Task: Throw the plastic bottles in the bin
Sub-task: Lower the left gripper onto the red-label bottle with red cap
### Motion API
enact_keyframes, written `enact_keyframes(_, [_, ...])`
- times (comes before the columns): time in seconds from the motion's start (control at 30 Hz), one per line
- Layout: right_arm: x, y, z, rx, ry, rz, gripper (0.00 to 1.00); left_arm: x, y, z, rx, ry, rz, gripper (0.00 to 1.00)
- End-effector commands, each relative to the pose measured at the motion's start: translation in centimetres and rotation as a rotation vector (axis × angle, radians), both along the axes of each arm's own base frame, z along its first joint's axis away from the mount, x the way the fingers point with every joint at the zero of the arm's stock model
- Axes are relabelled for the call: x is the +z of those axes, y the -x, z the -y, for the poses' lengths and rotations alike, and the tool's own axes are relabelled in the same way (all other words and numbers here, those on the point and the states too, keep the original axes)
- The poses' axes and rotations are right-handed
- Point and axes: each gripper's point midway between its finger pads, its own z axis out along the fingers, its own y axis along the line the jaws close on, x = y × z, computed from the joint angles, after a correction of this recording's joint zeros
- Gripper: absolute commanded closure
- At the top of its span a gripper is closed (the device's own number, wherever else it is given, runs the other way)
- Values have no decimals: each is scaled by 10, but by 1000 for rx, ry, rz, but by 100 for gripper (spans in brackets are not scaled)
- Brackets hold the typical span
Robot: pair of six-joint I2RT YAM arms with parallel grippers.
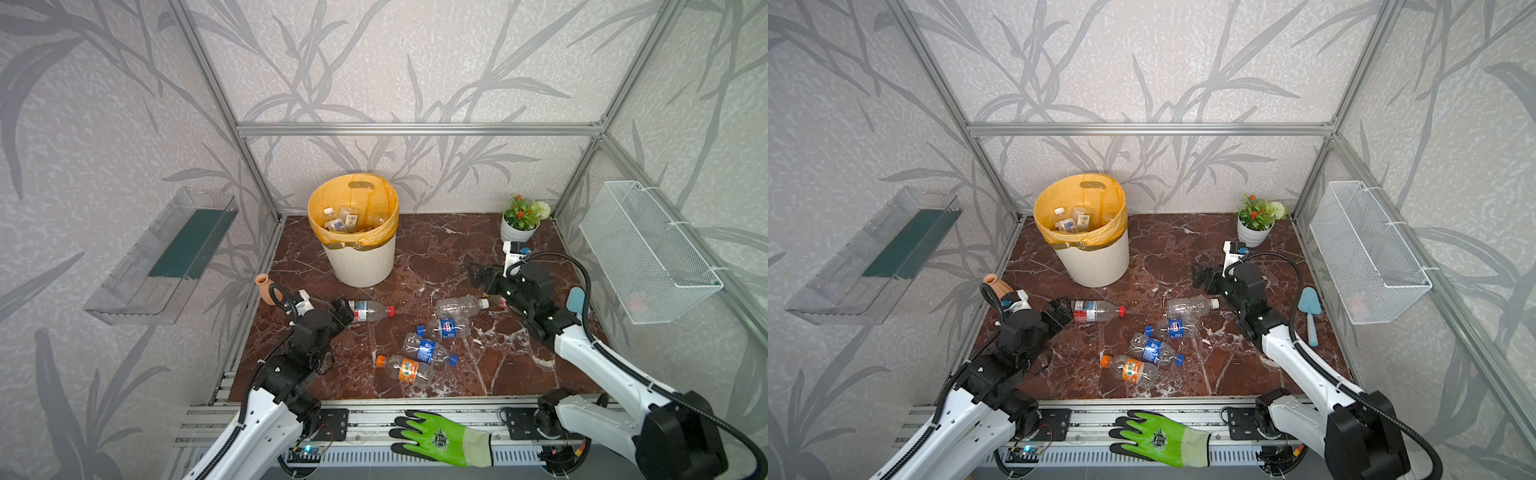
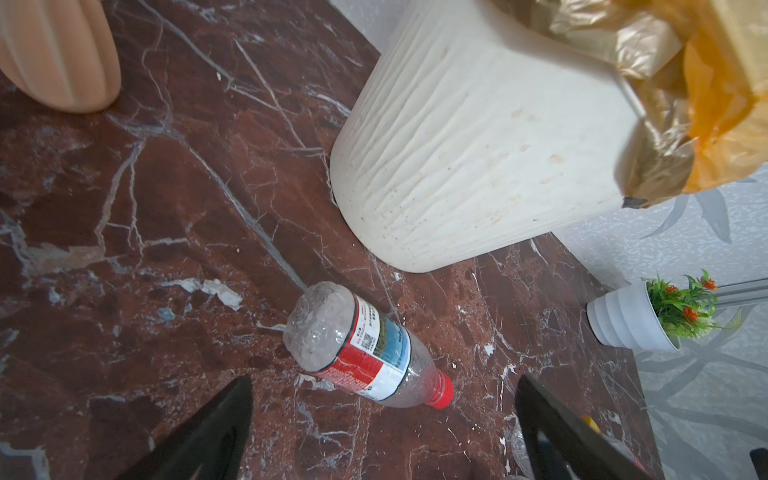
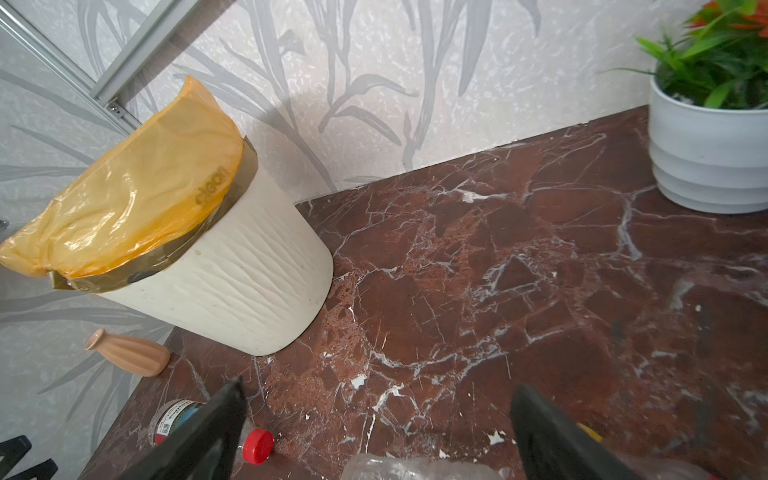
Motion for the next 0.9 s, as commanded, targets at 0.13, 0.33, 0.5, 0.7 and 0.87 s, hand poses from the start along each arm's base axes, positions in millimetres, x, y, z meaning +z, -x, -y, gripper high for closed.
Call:
enact_keyframes(0.13, [-24,15,28,-126,-60,-26,1,-27,-6,16,41,132,-58,2])
enact_keyframes(0.33, [-35,18,34,-158,-81,-51,1,-42,-8,29,37,175,-118,2])
enact_keyframes(0.5, [-36,15,33,-162,-110,-61,1,-52,-13,39,46,224,-146,2])
enact_keyframes(0.7, [-39,15,34,-168,-113,-69,1,-65,-15,38,111,246,-196,1])
enact_keyframes(0.87, [-41,16,36,-173,-118,-74,1,-68,-21,41,122,258,-200,1])
